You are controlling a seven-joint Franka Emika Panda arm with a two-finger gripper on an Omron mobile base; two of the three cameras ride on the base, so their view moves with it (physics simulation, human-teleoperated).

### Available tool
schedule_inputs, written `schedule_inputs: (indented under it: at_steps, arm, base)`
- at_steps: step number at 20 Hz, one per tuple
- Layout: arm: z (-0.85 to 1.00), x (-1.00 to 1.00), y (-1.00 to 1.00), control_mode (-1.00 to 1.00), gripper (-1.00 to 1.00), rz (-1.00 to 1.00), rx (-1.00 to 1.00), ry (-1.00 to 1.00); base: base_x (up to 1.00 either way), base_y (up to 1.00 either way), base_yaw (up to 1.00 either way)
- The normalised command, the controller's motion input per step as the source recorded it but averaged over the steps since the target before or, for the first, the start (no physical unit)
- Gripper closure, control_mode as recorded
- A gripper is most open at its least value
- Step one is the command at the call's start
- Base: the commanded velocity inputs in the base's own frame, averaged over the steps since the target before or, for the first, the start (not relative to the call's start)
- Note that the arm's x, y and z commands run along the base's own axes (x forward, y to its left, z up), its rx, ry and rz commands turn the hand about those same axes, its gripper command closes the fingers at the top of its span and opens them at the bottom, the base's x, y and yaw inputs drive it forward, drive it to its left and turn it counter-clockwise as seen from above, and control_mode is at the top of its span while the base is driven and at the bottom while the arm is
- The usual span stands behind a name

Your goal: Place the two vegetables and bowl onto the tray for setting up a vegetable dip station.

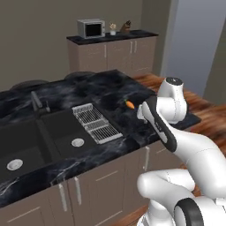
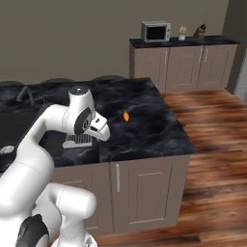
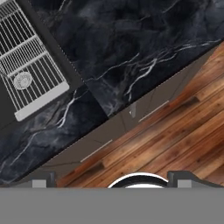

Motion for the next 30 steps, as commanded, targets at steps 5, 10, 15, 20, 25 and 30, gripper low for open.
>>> schedule_inputs:
  at_steps: [5,10,15,20,25,30]
  arm:
    - [0.0,0.0,0.0,1.0,-1.0,0.0,0.0,0.0]
    - [0.0,0.0,0.0,1.0,-1.0,0.0,0.0,0.0]
    - [0.0,0.0,0.0,1.0,-1.0,0.0,0.0,0.0]
    - [0.0,0.0,0.0,1.0,-1.0,0.0,0.0,0.0]
    - [0.0,0.0,0.0,1.0,-1.0,0.0,0.0,0.0]
    - [0.0,0.0,0.0,1.0,-1.0,0.0,0.0,0.0]
  base:
    - [0.25,-0.55,0.06]
    - [0.28,-0.46,0.17]
    - [0.25,-0.27,0.47]
    - [0.15,-0.33,0.44]
    - [0.14,-0.48,0.21]
    - [0.04,-0.58,0.03]
